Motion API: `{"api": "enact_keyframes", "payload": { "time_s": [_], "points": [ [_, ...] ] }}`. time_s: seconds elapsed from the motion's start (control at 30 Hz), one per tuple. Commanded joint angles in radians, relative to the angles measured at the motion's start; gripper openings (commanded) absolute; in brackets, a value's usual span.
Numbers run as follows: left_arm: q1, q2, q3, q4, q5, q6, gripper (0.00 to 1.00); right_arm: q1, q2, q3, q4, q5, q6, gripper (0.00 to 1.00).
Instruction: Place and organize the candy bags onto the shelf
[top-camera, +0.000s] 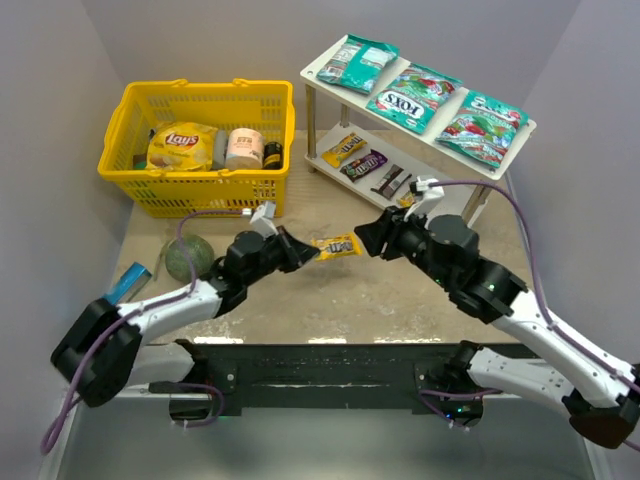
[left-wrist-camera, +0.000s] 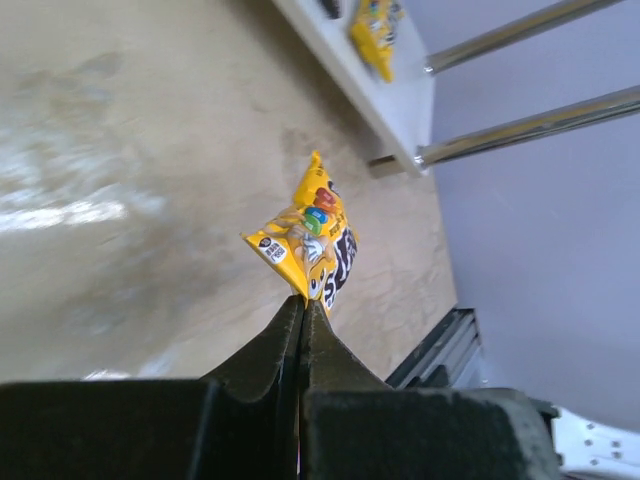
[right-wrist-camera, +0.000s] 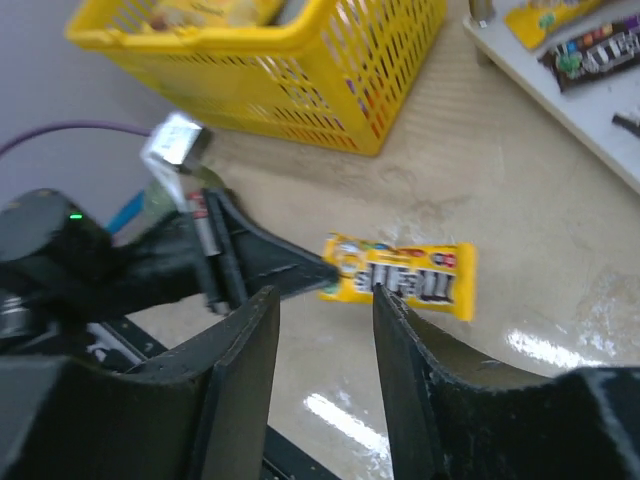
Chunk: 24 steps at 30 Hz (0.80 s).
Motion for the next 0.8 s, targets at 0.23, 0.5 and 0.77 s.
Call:
{"api": "enact_keyframes", "payload": {
  "time_s": [0.23, 0.5, 0.77],
  "points": [
    [-0.183, 0.579, 0.461, 0.495, -0.168, -0.244, 0.0, 0.002, -0.119, 0.148, -0.135, -0.185, -0.031, 0.57],
    [-0.272, 0.842, 0.805, 0.439, -0.31, -0.242, 0.0, 0.002, -0.176, 0.171, -0.196, -0.188, -0.019, 0.61],
    [-0.325, 1.029, 1.07, 0.356, -0.485, -0.224, 0.0, 0.002, -0.205, 0.173, -0.232, -0.179, -0.01, 0.63]
  ]
}}
